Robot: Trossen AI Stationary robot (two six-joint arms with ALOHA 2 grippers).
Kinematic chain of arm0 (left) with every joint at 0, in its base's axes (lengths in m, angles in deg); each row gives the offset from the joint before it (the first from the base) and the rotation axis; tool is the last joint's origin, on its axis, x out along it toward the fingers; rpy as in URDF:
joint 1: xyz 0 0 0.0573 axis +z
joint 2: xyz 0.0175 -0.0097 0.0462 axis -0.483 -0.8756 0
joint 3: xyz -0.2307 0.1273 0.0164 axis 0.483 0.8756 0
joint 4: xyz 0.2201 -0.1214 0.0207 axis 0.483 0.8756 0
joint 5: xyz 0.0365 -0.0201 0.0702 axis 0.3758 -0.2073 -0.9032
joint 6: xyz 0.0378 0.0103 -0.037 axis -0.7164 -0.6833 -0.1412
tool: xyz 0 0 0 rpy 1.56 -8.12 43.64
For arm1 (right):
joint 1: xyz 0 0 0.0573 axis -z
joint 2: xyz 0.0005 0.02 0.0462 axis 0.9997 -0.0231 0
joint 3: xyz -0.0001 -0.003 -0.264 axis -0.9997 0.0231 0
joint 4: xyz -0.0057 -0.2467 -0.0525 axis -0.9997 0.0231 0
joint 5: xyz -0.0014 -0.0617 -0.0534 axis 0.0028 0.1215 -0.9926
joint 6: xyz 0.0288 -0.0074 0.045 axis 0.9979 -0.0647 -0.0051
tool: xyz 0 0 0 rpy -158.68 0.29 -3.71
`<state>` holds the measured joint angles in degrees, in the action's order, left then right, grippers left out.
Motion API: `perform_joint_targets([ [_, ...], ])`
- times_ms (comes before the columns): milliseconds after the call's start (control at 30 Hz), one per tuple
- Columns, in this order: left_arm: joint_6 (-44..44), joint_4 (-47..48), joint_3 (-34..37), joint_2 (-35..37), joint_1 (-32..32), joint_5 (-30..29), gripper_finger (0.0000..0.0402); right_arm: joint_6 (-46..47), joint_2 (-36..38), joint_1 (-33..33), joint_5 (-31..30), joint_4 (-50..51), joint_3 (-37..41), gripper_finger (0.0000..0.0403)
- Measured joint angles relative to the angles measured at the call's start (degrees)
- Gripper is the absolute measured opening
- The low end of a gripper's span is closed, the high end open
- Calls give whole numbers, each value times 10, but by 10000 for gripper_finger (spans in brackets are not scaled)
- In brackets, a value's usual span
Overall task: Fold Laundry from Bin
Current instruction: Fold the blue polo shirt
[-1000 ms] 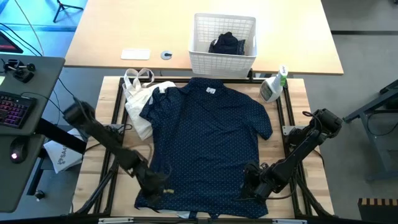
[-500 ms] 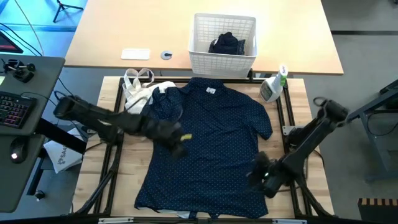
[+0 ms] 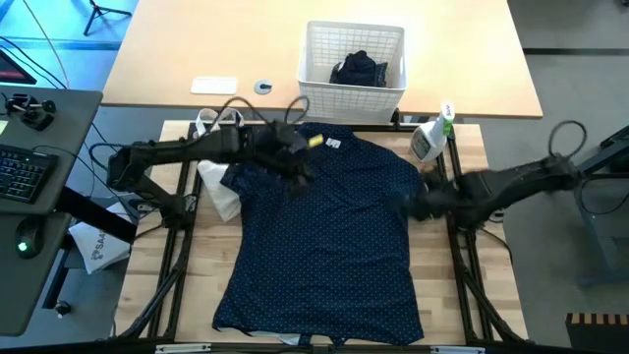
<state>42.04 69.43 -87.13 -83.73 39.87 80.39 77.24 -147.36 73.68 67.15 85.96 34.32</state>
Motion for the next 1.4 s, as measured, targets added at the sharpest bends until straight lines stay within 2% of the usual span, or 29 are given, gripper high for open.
perform_joint_targets([
  [133, -64, 45, -19, 1, 51, 21, 0, -139, -13, 174, 4, 0, 12, 159],
  [267, -116, 63, -35, 2, 98, 29, 0, -247, -34, 317, 24, -64, 54, 154],
  [400, -161, 61, -39, 2, 136, 34, 0, -317, -60, 417, 54, -161, 104, 145],
  [500, -182, 58, -40, 2, 163, 71, 0, -335, -87, 465, 70, -221, 135, 139],
  [600, -197, 57, -40, 1, 182, 97, 0, -348, -120, 490, 72, -262, 153, 137],
  [867, -198, 28, -40, 0, 209, 99, 0, -394, -222, 518, 31, -293, 157, 137],
  [1033, -188, -9, -40, -1, 213, 100, 0, -470, -267, 530, 62, -338, 157, 115],
  [1233, -185, -32, -40, -1, 213, 100, 0, -482, -254, 525, 83, -337, 146, 12],
  [1400, -185, -29, -40, -1, 213, 100, 0, -442, -189, 493, 59, -252, 74, 9],
])
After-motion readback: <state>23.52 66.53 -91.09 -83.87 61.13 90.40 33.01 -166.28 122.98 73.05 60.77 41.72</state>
